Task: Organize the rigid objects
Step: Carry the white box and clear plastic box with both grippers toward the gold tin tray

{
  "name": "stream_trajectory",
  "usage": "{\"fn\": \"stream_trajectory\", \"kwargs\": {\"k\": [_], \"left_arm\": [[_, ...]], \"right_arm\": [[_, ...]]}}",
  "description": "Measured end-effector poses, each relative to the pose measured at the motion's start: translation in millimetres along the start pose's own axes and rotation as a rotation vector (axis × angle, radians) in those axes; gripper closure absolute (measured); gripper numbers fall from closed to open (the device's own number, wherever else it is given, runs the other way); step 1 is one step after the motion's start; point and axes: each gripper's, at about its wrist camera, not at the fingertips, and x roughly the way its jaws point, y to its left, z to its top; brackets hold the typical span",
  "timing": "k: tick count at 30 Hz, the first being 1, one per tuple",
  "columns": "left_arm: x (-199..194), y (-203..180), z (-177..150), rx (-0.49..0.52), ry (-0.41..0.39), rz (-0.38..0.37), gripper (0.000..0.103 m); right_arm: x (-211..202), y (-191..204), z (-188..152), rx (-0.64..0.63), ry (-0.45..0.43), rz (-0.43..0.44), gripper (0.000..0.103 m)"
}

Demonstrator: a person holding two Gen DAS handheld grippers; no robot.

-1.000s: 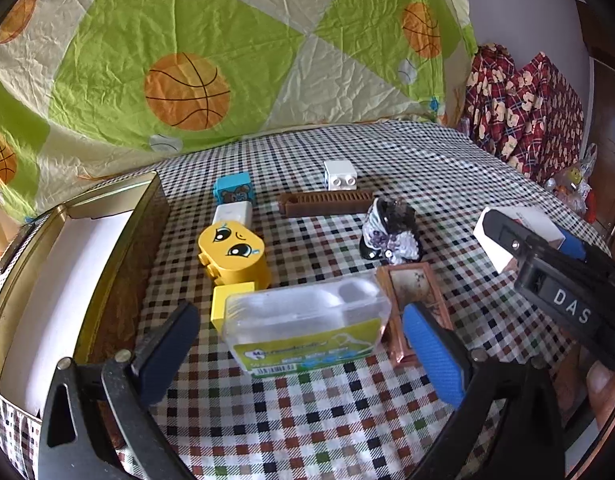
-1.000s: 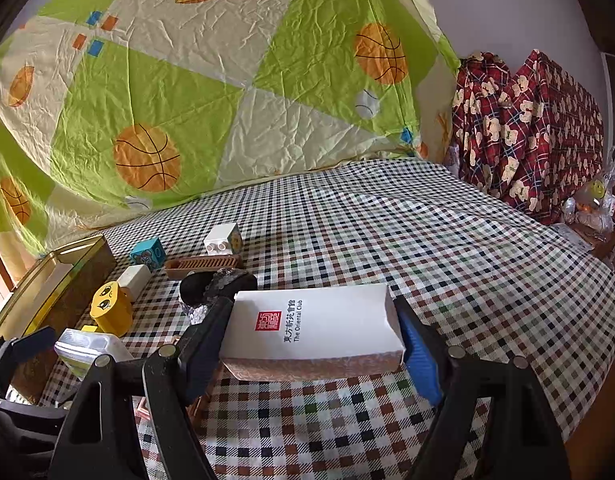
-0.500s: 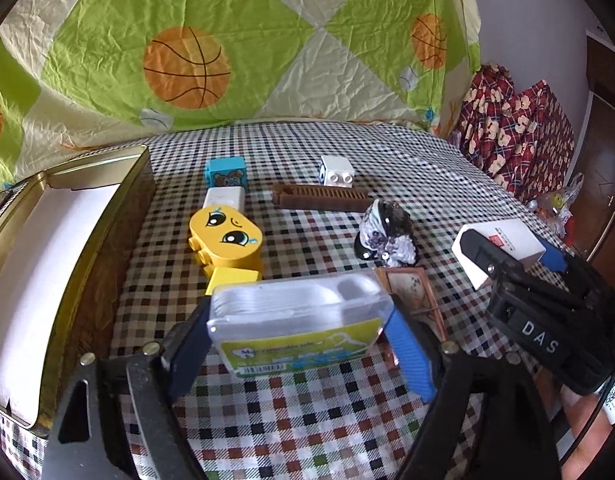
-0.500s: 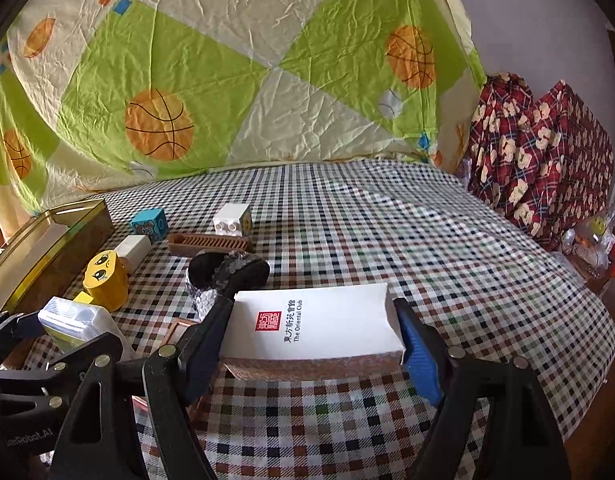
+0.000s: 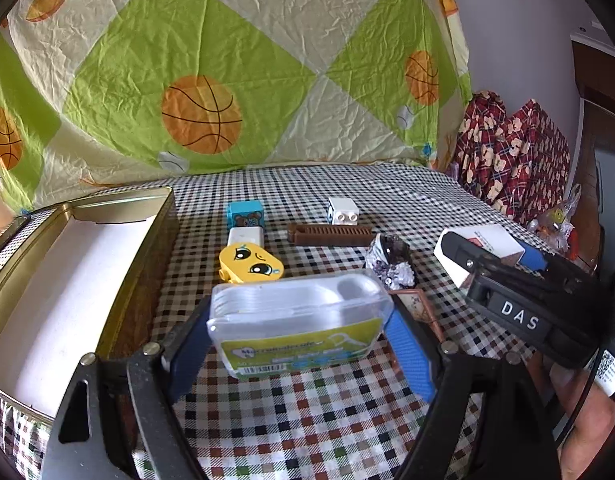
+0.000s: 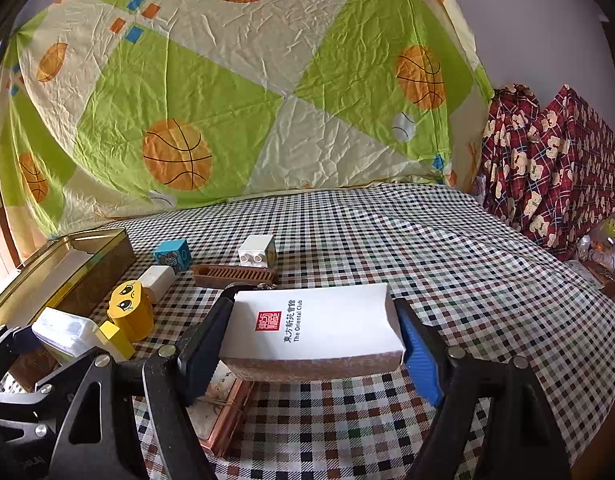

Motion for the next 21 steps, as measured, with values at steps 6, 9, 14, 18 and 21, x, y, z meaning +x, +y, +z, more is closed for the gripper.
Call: {"fn": "stream_trajectory", "kwargs": {"k": [6,9,14,18,21], "left_arm": [[-5.2,7.8,-0.3,-0.02,-0.028,-0.01,0.02],[-8.7,12.7,-0.8,-0.034,-0.049,-0.008,0.02],[-13.9,21.1,-1.8,-0.055,-0.08,-0.008,0.02],[-17.2,24.9,-2.6,-0.064,-0.1,-0.011,0.02],[-19.7,26.0,-3.6,-0.063,-0.114,-0.007,0.02]], "right_arm": [[-5.5,2.8,-1.8,-0.019,-0.032,-0.008,0.022],[-9.2,4.4,-3.0,-0.031,-0.055,-0.006,0.022],[-14.3,6.0,-4.3,-0.039,-0.089,-0.013,0.022],[-18.3,6.2,-4.9,-0.042,-0.113,-0.015,0.022],[-20.8,6.7,-5.3,-0.045,-0.128,-0.014,0.022]]}}
